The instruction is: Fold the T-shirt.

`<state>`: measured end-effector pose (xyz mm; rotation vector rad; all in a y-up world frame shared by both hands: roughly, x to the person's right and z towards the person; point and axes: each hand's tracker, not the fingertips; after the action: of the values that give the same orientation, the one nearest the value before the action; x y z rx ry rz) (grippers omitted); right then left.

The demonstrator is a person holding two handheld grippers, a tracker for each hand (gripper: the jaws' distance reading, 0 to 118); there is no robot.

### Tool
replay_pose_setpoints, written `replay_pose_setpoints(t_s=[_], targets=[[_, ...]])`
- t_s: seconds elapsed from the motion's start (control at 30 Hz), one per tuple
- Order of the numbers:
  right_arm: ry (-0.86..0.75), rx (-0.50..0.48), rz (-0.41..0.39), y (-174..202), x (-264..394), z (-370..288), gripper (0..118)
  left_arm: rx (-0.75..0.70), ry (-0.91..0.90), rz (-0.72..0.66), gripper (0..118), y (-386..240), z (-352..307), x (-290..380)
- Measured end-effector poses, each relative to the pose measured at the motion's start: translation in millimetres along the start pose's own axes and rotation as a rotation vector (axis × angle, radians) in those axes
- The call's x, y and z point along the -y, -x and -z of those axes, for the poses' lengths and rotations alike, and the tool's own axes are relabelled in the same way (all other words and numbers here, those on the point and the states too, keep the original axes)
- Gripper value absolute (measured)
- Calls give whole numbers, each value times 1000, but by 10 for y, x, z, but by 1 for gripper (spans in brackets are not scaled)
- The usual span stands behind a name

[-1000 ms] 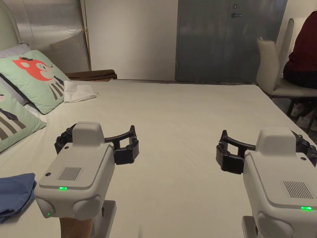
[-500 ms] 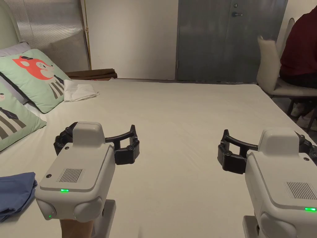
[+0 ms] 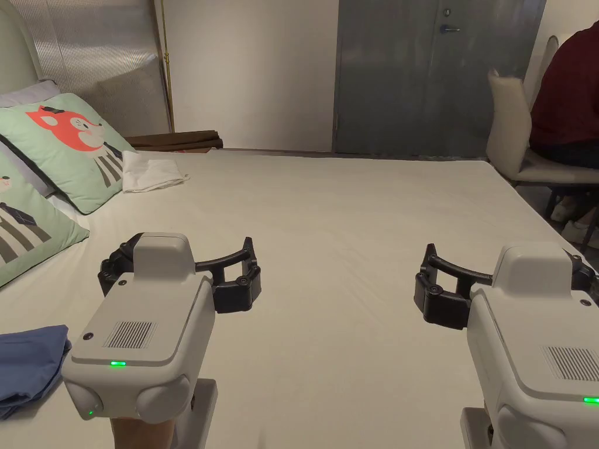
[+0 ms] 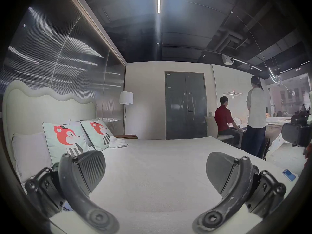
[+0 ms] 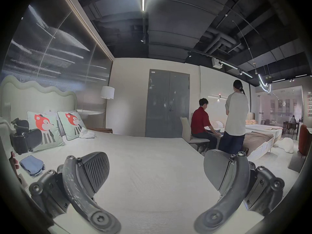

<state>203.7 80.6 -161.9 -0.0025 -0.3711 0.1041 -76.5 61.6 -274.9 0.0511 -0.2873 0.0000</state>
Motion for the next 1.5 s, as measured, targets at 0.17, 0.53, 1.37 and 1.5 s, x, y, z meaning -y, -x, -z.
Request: replay_pose_setpoints(t_s=[0.17, 0.53, 1.37, 1.5], targets=[[-2, -1, 2, -3, 0, -1, 112, 5, 3, 6, 116, -16, 0, 2], [-4, -1, 0, -11, -2, -7, 112, 10, 4, 10, 116, -46, 2, -8], [-8, -3, -4, -8, -31, -16, 112, 11, 8, 3, 116, -19, -13, -4], [-4, -2, -7, -6, -31, -12, 112, 11, 7, -2, 116, -9, -15, -3]])
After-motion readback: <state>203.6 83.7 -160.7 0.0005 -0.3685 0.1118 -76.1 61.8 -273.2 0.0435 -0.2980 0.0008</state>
